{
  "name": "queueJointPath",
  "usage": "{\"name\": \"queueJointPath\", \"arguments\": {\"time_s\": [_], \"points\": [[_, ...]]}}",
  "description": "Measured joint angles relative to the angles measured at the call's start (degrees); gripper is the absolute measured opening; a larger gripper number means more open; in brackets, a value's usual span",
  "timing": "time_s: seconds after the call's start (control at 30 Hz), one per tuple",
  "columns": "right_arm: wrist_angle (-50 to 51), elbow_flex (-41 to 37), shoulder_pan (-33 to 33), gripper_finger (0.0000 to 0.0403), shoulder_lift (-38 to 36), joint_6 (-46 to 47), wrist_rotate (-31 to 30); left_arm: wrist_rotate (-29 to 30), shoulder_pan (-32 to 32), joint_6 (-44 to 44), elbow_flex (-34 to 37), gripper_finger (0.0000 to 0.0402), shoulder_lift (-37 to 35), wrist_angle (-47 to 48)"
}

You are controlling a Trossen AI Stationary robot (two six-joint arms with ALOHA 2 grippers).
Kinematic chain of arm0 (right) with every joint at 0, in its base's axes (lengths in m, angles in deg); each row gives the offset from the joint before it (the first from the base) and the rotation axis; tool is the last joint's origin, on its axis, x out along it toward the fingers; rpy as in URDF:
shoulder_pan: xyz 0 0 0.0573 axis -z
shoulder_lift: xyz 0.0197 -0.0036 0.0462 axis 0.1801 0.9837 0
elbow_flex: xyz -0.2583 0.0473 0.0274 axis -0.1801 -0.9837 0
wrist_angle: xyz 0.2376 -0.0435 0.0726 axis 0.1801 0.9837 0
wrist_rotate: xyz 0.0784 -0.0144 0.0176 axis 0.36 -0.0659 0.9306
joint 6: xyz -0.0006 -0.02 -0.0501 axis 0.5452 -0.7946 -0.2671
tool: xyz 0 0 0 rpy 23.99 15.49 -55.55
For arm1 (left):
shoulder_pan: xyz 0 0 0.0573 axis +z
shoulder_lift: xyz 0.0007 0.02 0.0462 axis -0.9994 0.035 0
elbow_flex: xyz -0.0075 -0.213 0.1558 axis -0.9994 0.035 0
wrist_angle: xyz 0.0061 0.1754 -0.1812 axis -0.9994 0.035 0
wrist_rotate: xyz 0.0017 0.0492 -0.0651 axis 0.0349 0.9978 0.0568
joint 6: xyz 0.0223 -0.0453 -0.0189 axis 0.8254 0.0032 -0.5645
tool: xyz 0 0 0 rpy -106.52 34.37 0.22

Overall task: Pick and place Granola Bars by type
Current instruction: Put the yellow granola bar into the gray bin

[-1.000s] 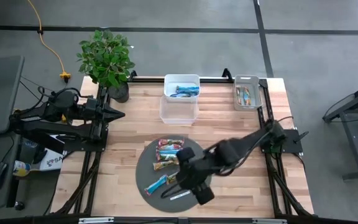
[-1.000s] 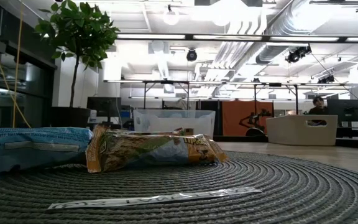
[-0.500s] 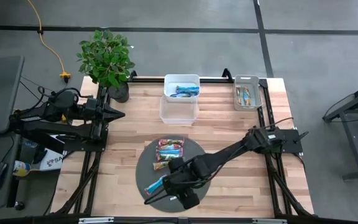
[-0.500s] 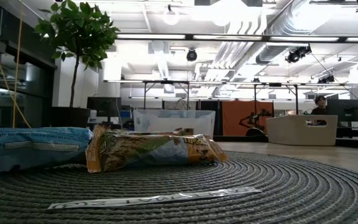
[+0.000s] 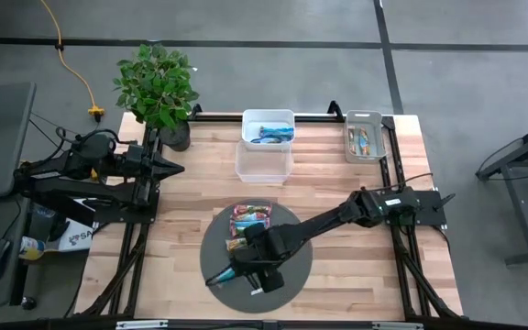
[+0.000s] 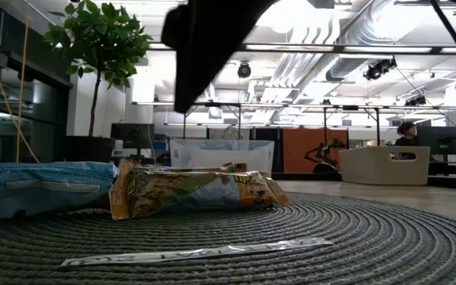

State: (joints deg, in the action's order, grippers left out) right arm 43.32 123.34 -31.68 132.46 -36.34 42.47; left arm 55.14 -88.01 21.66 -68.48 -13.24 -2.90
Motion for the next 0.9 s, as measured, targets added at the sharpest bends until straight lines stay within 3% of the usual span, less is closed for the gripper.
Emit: {"name": "queueJointPath", "arguments": {"time_s": [0.4, 0.9], "points": [[8.09, 0.0, 1.36, 0.022, 0.02, -0.16, 1.93, -0.02, 0.0, -0.02, 0.0, 0.0001, -0.02, 0.0], [10.16, 0.0, 1.43, 0.022, 0.02, -0.98, 5.14, -0.02, 0.0, 0.0, -0.02, 0.0001, -0.02, 0.0]]}}
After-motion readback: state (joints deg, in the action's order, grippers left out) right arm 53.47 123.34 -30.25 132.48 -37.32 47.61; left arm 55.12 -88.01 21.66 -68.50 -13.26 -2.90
